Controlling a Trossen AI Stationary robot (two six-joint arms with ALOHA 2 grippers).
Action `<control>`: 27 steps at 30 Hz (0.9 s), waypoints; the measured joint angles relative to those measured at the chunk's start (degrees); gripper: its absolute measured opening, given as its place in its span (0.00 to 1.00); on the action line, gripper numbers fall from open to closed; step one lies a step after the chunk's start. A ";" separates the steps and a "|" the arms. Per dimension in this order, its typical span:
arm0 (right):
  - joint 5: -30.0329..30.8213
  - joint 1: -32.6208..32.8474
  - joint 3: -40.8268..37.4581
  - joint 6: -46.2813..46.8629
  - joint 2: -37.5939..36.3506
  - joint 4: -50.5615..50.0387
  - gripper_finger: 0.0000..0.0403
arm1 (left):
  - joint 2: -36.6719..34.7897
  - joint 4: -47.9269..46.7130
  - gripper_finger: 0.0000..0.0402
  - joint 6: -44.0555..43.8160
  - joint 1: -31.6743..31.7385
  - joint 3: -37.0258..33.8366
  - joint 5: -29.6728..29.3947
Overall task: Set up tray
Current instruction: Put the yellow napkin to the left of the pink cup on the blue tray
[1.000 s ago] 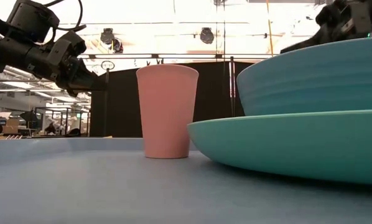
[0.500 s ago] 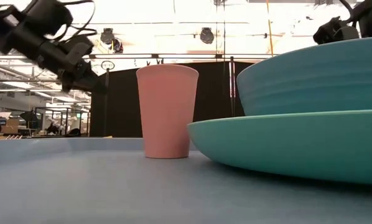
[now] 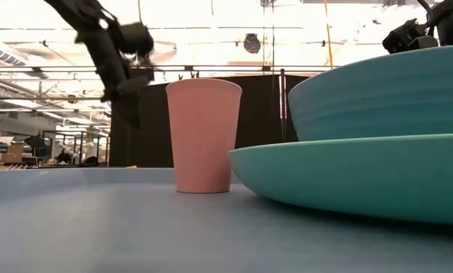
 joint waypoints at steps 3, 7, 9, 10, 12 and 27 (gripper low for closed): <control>0.00 0.00 0.00 0.00 0.00 -0.01 0.00 | 6.53 -1.29 0.27 1.77 5.56 1.80 9.77; -0.02 0.00 -0.02 0.04 0.00 -0.01 0.00 | 13.21 -1.59 0.54 4.17 10.16 4.33 12.15; -0.02 0.00 -0.02 0.61 0.00 -0.01 0.00 | 15.44 -2.42 0.67 4.43 11.55 5.46 12.10; -0.02 0.00 -0.02 0.85 0.00 -0.01 0.00 | 16.36 -3.10 0.74 4.84 12.01 6.06 12.03; -0.02 0.00 -0.02 1.04 0.00 -0.03 0.00 | 17.54 -4.59 0.85 6.92 12.32 7.24 11.93; -0.07 0.00 -0.07 0.57 0.02 -1.26 0.00 | 17.96 -8.50 0.90 25.04 10.96 8.19 14.33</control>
